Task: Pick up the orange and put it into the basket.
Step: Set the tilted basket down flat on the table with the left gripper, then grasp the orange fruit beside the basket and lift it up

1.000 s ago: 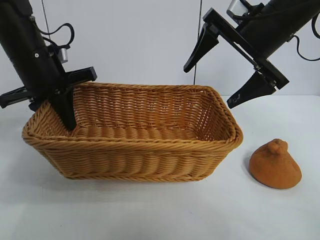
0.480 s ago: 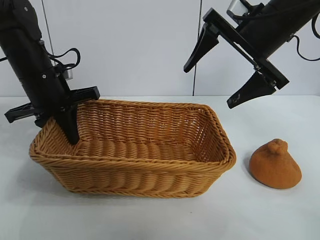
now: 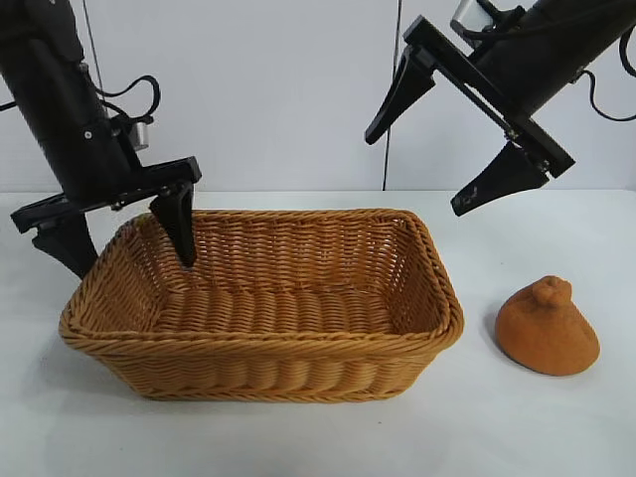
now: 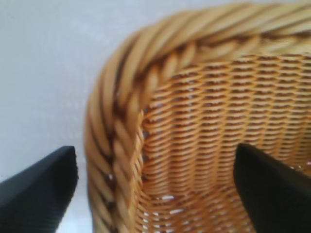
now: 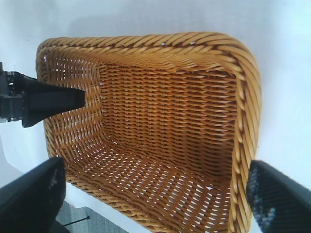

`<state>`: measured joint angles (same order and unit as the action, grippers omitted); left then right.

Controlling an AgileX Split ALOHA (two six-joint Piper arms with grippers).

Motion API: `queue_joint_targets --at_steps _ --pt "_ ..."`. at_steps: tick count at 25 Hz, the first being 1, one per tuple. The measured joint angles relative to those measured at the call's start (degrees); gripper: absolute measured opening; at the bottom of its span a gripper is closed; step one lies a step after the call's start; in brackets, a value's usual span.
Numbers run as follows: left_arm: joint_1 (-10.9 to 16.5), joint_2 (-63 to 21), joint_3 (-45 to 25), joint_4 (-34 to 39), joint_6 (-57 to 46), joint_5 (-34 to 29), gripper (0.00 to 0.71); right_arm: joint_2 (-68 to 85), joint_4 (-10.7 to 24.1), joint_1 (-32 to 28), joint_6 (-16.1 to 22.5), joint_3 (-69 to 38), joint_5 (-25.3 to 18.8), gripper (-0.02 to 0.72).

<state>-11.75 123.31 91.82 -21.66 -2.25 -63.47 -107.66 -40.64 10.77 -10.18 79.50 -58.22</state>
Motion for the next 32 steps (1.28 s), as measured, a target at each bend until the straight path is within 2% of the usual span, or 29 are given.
queue_joint_targets --at_steps 3,7,11,15,22,28,32 --pt "0.0 0.0 4.86 1.67 0.0 -4.58 0.634 0.0 0.0 0.0 0.0 0.0 -0.04 0.694" --pt "0.0 -0.05 11.12 5.17 0.0 -5.55 0.636 0.0 0.0 0.0 0.0 0.0 -0.9 0.694" --pt "0.13 -0.38 14.34 10.46 0.0 -5.85 0.636 0.0 0.24 0.0 0.0 0.0 -1.59 0.694" --pt "2.25 -0.66 14.82 13.72 0.0 -5.95 0.636 0.0 0.64 0.0 0.0 0.0 -1.59 0.694" --pt "9.67 -0.71 14.82 14.98 0.0 -5.94 0.636 0.0 0.67 0.0 0.0 0.0 -1.59 0.694" --pt "10.36 -4.88 12.75 15.02 1.65 -5.92 0.636 0.0 0.7 0.0 0.0 0.0 -1.59 0.694" --pt "10.36 -11.59 5.89 16.63 2.25 -5.96 0.636 0.0 0.86 0.0 0.0 0.0 -1.59 0.694"
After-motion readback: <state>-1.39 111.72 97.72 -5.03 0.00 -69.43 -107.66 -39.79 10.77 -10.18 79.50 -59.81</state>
